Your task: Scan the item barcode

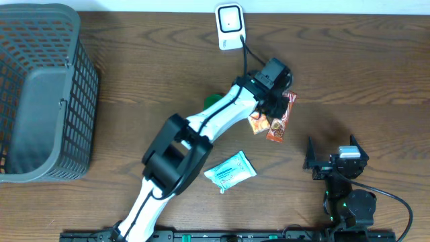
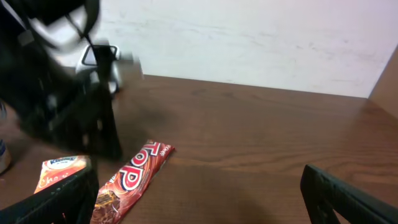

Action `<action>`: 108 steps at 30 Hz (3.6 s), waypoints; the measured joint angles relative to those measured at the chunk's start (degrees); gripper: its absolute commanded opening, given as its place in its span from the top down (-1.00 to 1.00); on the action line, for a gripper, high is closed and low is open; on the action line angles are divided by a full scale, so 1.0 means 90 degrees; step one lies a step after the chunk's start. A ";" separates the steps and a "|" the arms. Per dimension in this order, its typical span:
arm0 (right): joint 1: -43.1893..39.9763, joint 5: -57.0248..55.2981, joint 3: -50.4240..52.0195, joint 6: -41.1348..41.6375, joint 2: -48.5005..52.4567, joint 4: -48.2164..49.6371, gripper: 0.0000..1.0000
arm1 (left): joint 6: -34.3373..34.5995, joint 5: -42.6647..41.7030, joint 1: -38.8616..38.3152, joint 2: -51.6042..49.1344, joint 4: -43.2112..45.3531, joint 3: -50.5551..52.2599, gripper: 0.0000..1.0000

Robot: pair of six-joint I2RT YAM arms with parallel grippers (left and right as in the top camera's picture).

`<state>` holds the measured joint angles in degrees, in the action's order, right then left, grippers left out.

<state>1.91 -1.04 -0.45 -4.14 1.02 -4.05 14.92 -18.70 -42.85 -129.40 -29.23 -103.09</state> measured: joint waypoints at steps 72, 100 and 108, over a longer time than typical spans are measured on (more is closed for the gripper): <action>0.0000 0.0000 0.0000 0.0017 0.0000 0.0000 -0.99 | -0.4816 0.5059 0.2795 0.8694 0.1311 0.2841 0.15; 0.0000 -0.0053 0.0005 -0.0049 0.0000 0.0153 -0.99 | -0.4634 0.1345 0.4631 1.2012 0.1576 0.3798 -0.96; -0.0010 -0.0012 0.0007 -0.0119 0.0002 0.0719 -0.99 | -0.4634 0.1234 0.4631 1.2140 0.2125 0.3820 -0.96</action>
<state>1.83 -1.15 -0.38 -5.21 1.04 2.42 -26.79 -7.60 -1.17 -20.14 -10.11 -68.71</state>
